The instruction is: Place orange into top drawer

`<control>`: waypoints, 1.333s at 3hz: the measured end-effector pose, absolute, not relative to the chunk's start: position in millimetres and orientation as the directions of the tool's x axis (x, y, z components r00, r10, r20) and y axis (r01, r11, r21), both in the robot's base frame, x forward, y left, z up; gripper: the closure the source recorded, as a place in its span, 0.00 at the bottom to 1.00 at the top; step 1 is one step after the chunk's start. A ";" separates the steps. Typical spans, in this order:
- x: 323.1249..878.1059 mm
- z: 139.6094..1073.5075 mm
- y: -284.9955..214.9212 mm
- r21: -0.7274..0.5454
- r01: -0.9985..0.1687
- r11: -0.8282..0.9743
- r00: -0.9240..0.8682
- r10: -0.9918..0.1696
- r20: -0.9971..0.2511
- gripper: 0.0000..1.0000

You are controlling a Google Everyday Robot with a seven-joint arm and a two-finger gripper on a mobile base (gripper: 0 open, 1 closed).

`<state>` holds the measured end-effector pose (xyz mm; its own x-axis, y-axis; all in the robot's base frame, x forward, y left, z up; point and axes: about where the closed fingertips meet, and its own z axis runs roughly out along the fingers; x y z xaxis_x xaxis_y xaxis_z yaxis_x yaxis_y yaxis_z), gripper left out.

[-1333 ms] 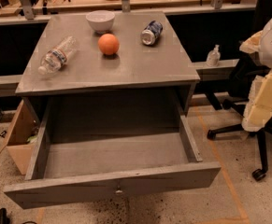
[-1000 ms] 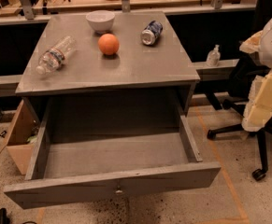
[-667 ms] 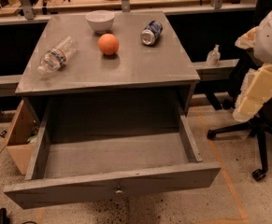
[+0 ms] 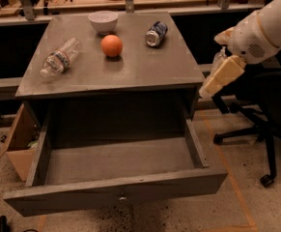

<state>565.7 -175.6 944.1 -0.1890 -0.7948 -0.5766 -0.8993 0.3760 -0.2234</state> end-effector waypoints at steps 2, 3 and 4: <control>655.7 930.6 -121.6 -0.184 -0.865 0.468 -0.157 -0.598 -0.786 0.00; 695.5 931.7 -79.3 -0.205 -0.879 0.430 -0.088 -0.570 -0.817 0.00; 695.5 931.7 -79.3 -0.205 -0.879 0.430 -0.088 -0.570 -0.817 0.00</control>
Offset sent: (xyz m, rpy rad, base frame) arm 0.1419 0.0911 -0.0129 0.3842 -0.1524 -0.0245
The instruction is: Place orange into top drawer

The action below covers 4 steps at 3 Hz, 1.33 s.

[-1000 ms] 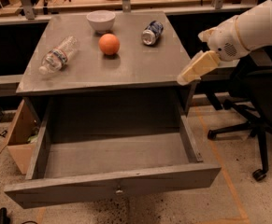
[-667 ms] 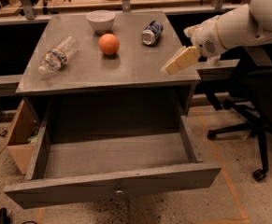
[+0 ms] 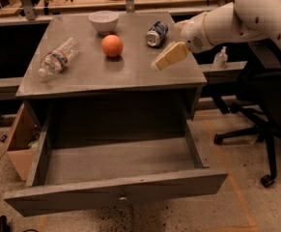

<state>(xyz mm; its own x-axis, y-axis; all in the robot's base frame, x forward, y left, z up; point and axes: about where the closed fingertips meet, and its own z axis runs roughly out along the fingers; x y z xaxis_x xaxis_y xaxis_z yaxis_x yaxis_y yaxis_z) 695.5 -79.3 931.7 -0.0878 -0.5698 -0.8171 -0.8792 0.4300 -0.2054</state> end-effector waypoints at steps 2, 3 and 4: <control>730.9 926.3 -30.3 -0.171 -0.863 0.475 -0.065 -0.441 -0.895 0.00; 748.9 912.6 4.0 -0.153 -0.875 0.460 -0.064 -0.421 -0.905 0.00; 777.8 897.2 47.6 -0.131 -0.883 0.450 -0.066 -0.397 -0.916 0.00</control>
Offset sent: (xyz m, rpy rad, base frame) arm 0.0614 0.0815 -0.0088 0.2691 -0.0629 -0.0345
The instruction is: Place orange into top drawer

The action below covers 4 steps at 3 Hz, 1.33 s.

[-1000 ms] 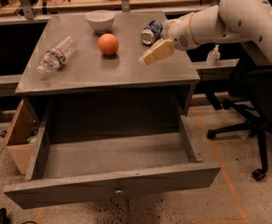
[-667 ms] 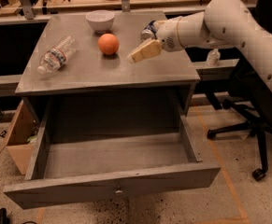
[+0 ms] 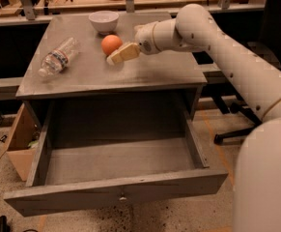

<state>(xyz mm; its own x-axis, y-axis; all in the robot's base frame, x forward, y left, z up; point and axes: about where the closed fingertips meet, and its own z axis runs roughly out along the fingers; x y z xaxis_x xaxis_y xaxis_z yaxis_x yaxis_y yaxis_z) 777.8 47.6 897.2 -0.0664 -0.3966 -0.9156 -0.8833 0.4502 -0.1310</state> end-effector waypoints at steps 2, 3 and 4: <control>827.2 881.7 84.1 -0.097 -0.881 0.462 -0.073 -0.336 -0.939 0.18; 837.7 865.0 92.6 -0.069 -0.885 0.460 -0.100 -0.332 -0.938 0.39; 840.4 858.3 96.2 -0.058 -0.892 0.448 -0.101 -0.323 -0.941 0.64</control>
Offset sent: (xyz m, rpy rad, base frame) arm 0.0798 0.0524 -0.0217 0.0952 0.0058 -0.0083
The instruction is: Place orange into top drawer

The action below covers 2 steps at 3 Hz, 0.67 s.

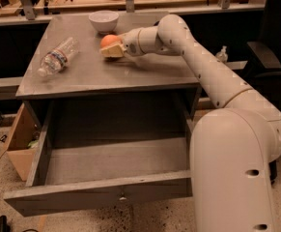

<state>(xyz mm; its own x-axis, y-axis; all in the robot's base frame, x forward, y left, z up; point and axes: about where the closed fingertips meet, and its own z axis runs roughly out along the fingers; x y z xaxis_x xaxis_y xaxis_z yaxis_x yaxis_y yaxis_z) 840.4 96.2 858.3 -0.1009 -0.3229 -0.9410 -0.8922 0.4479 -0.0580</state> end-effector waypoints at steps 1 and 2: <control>822.7 890.0 82.4 -0.090 -0.910 0.405 -0.035 -0.291 -0.956 0.87; 784.3 927.5 49.4 -0.144 -0.919 0.367 0.033 -0.293 -0.955 1.00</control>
Offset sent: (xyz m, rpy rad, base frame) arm -0.1405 -0.1043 0.1006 -0.0178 -0.1425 0.1600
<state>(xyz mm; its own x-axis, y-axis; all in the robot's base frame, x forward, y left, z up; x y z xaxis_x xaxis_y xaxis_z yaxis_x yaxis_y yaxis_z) 784.3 49.4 927.5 0.0331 -0.2932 -0.9555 -0.9191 0.3666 -0.1444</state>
